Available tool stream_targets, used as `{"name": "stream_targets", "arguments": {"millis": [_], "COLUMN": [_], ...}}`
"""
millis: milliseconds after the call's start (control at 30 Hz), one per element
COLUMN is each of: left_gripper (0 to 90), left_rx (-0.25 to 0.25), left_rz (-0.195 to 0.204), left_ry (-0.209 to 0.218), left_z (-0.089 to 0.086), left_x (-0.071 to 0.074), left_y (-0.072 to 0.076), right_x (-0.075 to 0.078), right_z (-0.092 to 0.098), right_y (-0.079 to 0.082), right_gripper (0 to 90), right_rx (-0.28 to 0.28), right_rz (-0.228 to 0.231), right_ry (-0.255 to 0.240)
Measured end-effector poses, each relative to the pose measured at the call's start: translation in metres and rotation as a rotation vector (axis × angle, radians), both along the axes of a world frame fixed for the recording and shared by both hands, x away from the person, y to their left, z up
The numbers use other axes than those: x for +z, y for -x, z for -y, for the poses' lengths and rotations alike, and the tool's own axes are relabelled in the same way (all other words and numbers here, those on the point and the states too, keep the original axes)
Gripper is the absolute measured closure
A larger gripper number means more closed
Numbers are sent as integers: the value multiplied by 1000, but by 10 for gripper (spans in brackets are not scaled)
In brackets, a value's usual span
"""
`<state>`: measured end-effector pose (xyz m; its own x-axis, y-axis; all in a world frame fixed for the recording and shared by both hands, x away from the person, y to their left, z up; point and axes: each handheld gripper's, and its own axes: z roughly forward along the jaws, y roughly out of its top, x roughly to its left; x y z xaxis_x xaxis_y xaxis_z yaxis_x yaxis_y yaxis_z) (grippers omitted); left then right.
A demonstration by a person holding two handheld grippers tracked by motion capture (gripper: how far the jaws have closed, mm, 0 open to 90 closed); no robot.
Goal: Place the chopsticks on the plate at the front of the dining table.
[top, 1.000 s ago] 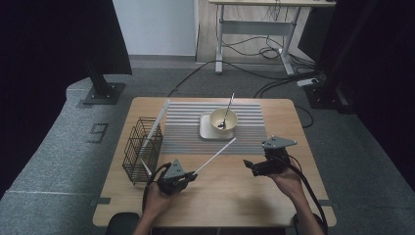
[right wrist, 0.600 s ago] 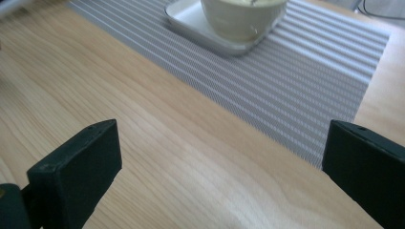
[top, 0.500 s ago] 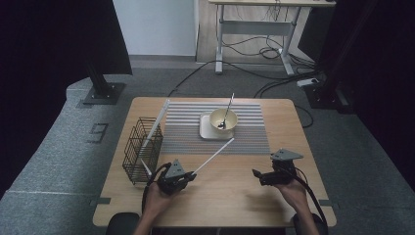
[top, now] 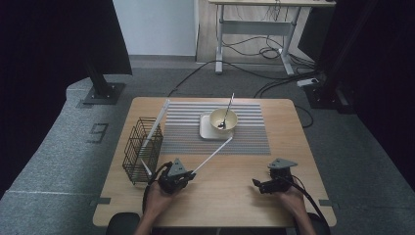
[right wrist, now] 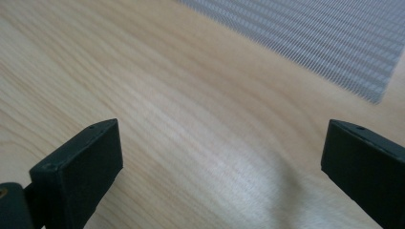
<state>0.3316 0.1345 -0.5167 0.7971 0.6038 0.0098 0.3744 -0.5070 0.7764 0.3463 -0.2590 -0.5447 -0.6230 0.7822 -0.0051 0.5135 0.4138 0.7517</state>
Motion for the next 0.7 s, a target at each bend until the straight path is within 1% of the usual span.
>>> {"name": "stream_targets", "arguments": {"millis": [67,167,200,467,567,600,700], "left_gripper": [854,854,854,854,854,854,854], "left_rx": [3,4,6,29,34,38,50], "left_rz": [-4,-9,-11,-12,-8,-8,-14], "left_ry": [2,2,4,-4,-19,-25,-25], "left_z": [0,1,2,5,8,9,11], "left_x": [0,1,1,6,9,10,12], "left_y": [-1,-3,-3,-10,-12,-15,-20], "right_x": [-5,-13,-13,-13,-13,-13,-13], "right_z": [-1,-5,-6,-5,-5,-5,-5], "right_y": [0,-1,-1,-1,-1,-1,-2], "right_gripper": [0,0,0,0,0,0,0], "right_rx": [3,19,22,24,23,23,24], "right_rz": [-13,-38,-50,-50,-51,-51,-50], "right_ry": [3,27,25,23,23,23,23]}}
